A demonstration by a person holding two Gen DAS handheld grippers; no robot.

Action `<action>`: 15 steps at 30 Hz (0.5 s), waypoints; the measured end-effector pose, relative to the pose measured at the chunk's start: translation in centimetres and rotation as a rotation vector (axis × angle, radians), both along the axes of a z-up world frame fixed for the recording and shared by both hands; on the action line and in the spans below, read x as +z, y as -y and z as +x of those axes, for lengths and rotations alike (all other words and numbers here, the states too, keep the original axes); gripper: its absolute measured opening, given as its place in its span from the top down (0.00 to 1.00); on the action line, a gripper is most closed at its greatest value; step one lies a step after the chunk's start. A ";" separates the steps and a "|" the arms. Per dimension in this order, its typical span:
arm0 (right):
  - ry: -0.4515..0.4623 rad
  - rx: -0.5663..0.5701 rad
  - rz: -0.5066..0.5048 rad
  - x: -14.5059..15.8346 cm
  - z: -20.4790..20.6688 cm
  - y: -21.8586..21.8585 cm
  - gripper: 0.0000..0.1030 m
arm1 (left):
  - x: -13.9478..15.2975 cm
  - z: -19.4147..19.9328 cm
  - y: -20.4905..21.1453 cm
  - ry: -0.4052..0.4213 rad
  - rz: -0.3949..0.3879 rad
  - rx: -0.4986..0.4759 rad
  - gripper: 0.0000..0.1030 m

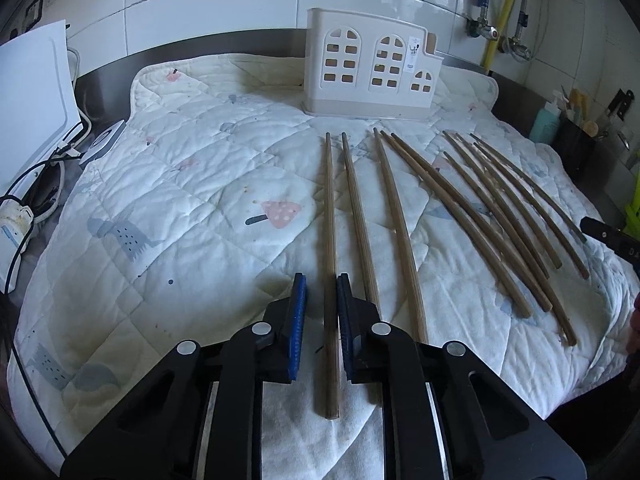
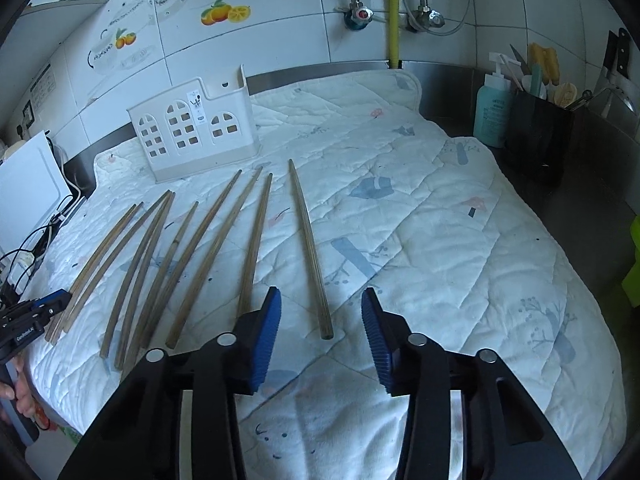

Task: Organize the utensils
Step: 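Lower the left tool onto a chopstick and close it while the right tool grasps another, then lift the held chopstick with the left tool while the right tool lifts its chopstick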

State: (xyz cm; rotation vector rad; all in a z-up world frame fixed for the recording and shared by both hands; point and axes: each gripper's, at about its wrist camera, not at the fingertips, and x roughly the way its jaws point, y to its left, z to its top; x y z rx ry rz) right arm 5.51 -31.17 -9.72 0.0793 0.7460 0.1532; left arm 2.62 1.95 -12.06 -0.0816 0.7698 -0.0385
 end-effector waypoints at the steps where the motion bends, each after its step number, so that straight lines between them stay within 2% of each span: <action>1: 0.000 0.002 -0.001 -0.2 0.3 -0.1 0.66 | 0.0 0.0 0.0 0.002 -0.008 -0.002 0.90; 8: -0.018 0.002 -0.036 -1.6 1.4 -0.7 0.77 | -0.4 0.1 0.5 0.010 -0.018 -0.036 0.90; 12: -0.011 -0.009 -0.059 -1.6 1.5 -0.6 0.86 | -0.4 0.5 -0.3 0.006 -0.084 -0.033 0.90; 15: -0.006 -0.008 -0.049 -1.4 1.3 -0.5 0.91 | -0.5 0.5 -0.5 0.006 -0.082 -0.034 0.95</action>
